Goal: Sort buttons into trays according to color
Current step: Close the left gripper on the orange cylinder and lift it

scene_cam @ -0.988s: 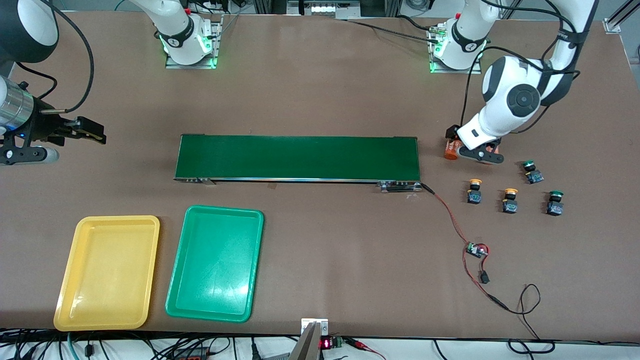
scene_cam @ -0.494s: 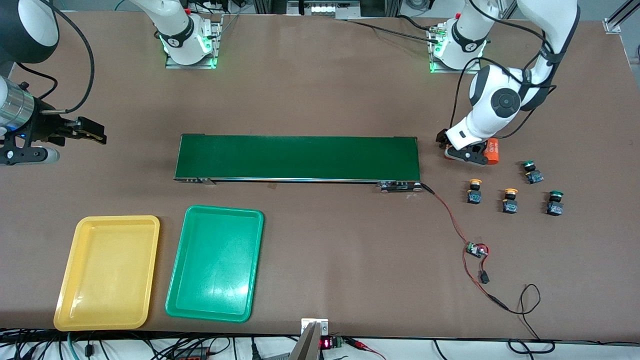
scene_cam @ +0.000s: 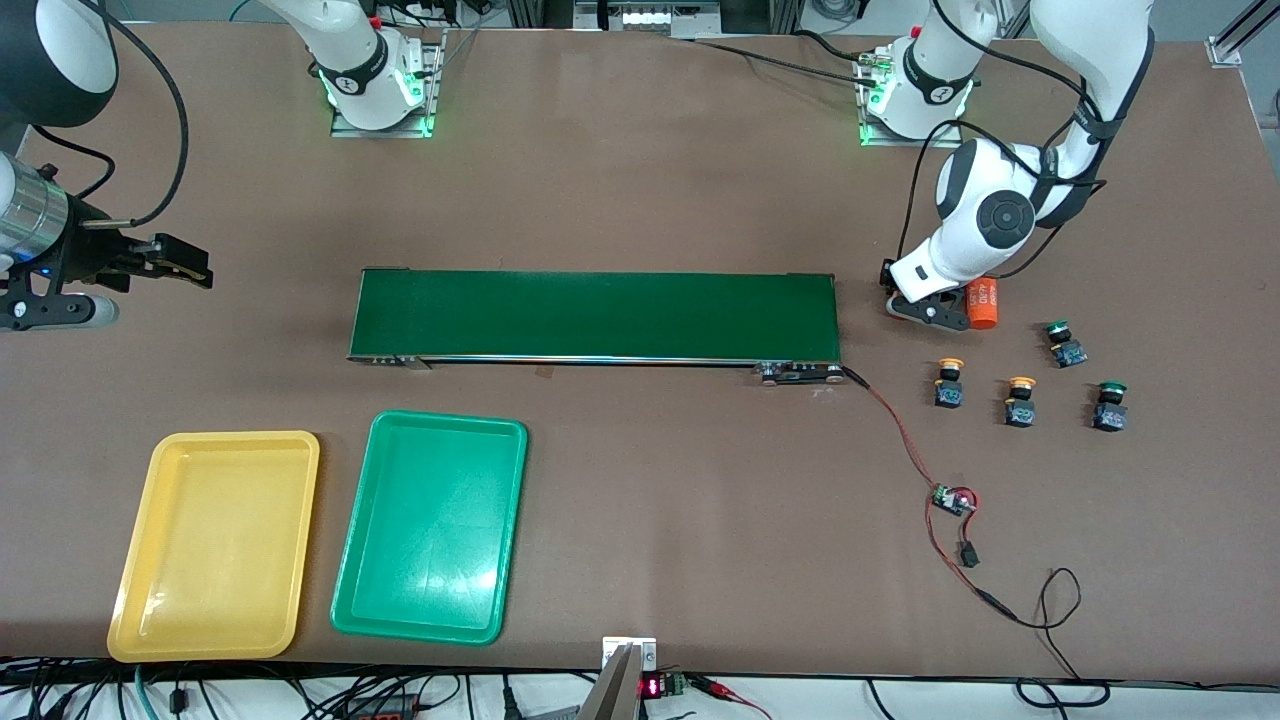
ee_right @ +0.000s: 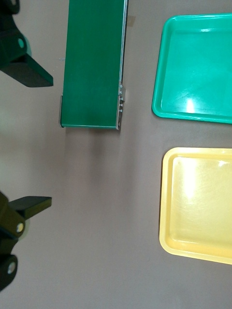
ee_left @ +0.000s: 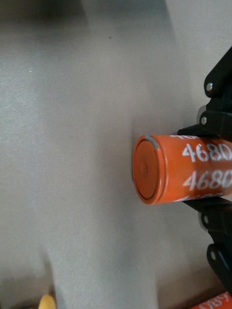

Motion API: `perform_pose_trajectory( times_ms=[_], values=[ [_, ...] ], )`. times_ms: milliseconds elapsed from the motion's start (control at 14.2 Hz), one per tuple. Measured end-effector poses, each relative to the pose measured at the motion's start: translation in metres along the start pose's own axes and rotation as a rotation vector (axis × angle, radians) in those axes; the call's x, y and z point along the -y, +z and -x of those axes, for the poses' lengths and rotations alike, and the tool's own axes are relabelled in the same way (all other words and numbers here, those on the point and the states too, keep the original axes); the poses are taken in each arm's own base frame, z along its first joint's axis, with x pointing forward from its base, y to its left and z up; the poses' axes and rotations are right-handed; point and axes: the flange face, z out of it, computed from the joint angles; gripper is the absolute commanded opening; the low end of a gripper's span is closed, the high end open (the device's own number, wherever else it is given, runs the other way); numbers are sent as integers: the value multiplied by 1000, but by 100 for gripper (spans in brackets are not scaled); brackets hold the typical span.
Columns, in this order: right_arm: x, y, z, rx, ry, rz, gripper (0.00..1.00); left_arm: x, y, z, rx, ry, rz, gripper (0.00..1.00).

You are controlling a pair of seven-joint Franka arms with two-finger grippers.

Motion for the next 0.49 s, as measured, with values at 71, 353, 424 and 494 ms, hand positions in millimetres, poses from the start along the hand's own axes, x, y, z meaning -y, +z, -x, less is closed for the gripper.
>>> perform_pose_trajectory(
  times_ms=[71, 353, 424, 494],
  values=[
    [0, 0, 0, 0, 0, 0, 100, 0, -4, -3, -10, 0, -2, 23],
    [-2, 2, -1, 4, 5, 1, 100, 5, -55, -25, 26, 52, -7, 23],
    [-3, 3, -1, 5, 5, 1, 100, 6, -77, -35, 33, 83, -9, 23],
    [-2, 3, -2, 6, 5, 1, 100, 7, -99, -45, 39, 115, -10, 23]
  ],
)
